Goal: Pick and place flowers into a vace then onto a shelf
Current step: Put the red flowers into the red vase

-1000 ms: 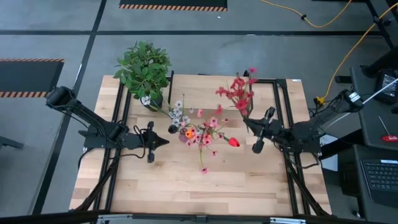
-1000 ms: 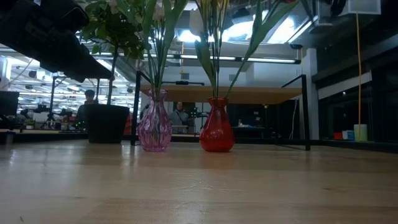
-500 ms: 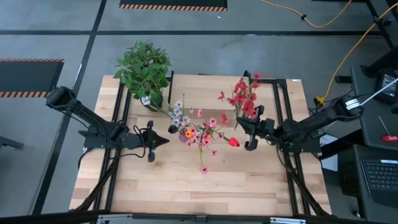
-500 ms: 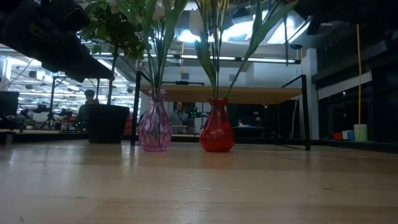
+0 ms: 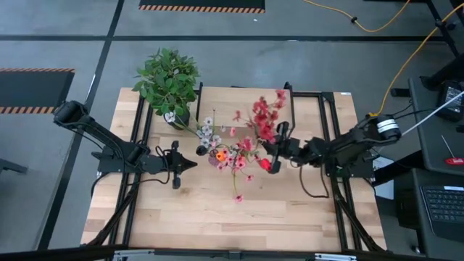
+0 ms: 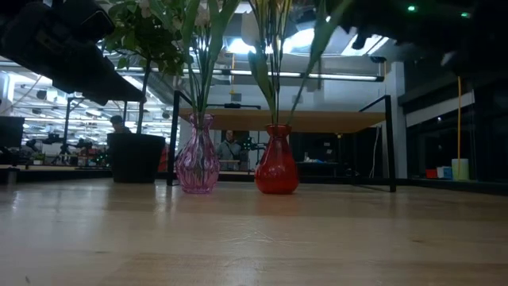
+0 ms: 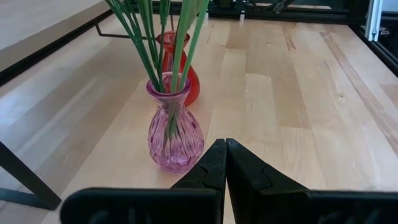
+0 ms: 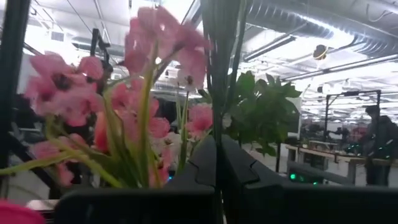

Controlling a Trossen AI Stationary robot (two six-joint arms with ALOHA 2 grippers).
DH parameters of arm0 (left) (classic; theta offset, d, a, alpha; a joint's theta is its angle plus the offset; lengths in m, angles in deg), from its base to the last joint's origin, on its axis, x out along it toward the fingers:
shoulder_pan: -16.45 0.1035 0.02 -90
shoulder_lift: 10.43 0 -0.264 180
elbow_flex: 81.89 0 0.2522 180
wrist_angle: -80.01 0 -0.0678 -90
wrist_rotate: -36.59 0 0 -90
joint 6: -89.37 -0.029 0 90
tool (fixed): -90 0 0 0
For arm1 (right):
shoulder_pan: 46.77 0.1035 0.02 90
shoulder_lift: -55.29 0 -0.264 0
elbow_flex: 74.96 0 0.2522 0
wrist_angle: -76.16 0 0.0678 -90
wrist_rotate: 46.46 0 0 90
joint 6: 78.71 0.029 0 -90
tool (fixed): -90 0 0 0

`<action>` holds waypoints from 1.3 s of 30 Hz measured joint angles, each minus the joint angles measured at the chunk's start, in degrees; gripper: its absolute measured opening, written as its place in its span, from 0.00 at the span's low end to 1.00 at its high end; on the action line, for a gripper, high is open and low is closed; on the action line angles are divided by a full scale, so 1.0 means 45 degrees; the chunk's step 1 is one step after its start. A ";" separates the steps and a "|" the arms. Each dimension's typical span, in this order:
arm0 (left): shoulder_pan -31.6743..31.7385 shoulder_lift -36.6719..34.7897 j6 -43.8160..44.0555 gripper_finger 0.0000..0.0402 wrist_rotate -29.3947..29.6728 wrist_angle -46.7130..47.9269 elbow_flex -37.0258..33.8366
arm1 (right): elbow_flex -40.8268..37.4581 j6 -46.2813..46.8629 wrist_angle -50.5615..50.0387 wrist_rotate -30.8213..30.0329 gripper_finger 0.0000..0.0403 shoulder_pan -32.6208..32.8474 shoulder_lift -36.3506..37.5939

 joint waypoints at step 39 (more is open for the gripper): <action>0.0000 0.0000 -0.0022 0.01 -0.0014 0.0075 0.0000 | 0.2285 0.1402 -0.0011 0.0369 0.00 -0.1289 -0.4261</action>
